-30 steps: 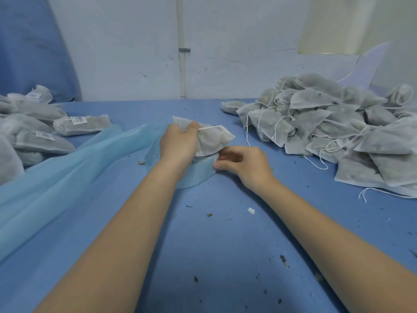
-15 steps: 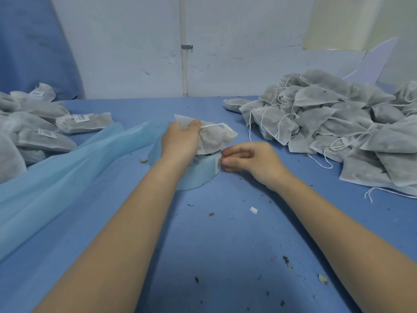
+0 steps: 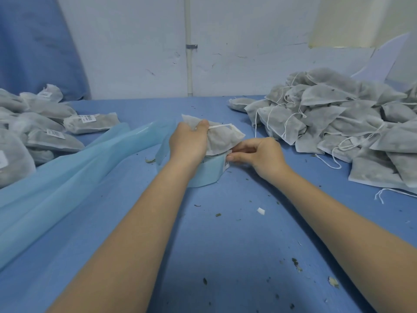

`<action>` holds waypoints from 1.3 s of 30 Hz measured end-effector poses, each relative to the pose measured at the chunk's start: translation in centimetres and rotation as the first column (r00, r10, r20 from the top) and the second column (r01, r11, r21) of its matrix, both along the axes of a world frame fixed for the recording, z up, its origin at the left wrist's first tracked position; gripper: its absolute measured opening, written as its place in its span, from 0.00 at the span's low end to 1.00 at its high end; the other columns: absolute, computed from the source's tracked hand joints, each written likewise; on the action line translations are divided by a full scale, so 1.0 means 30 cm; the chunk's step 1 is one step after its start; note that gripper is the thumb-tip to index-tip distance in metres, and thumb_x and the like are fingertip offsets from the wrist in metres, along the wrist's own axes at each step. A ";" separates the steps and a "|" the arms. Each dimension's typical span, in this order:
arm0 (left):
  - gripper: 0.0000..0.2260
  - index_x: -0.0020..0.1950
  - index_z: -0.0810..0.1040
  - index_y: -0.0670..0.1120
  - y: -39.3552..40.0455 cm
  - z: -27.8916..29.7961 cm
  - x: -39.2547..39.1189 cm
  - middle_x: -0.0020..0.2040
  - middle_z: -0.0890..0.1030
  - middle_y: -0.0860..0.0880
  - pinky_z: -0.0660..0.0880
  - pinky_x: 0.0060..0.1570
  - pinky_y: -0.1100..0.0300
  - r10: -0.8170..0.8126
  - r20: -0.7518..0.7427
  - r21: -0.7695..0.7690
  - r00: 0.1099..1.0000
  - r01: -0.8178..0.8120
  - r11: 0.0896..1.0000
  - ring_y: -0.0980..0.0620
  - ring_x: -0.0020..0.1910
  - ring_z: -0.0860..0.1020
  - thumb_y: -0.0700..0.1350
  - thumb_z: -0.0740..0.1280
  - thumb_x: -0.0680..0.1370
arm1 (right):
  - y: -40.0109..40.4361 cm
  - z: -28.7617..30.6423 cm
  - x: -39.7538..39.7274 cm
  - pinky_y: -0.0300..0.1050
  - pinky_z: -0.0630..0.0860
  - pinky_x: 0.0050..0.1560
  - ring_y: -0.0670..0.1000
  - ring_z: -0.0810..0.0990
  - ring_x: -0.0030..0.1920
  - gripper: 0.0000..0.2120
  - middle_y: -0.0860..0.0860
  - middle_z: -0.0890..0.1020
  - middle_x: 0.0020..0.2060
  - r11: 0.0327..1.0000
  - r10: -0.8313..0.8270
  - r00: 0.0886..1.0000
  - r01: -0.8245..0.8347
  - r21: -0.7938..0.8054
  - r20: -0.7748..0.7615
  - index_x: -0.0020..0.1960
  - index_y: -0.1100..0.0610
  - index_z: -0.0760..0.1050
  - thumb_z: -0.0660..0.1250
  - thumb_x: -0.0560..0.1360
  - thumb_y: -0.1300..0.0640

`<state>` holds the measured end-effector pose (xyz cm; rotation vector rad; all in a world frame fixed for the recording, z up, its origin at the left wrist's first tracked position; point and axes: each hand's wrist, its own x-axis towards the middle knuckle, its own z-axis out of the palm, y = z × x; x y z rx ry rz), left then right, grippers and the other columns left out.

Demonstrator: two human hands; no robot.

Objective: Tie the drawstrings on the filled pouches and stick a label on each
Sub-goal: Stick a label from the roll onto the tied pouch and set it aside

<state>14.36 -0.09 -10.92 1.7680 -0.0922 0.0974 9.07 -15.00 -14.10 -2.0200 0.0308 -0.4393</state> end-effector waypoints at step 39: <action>0.17 0.61 0.72 0.42 -0.005 0.006 -0.023 0.56 0.77 0.46 0.66 0.47 0.59 0.000 0.035 0.099 0.999 -0.003 0.995 0.44 0.56 0.74 0.52 0.60 0.79 | 0.076 0.032 -0.200 0.27 0.65 0.48 0.39 0.68 0.42 0.05 0.45 0.67 0.46 0.928 0.109 0.994 -0.098 -0.360 0.010 0.42 0.48 0.76 0.72 0.73 0.54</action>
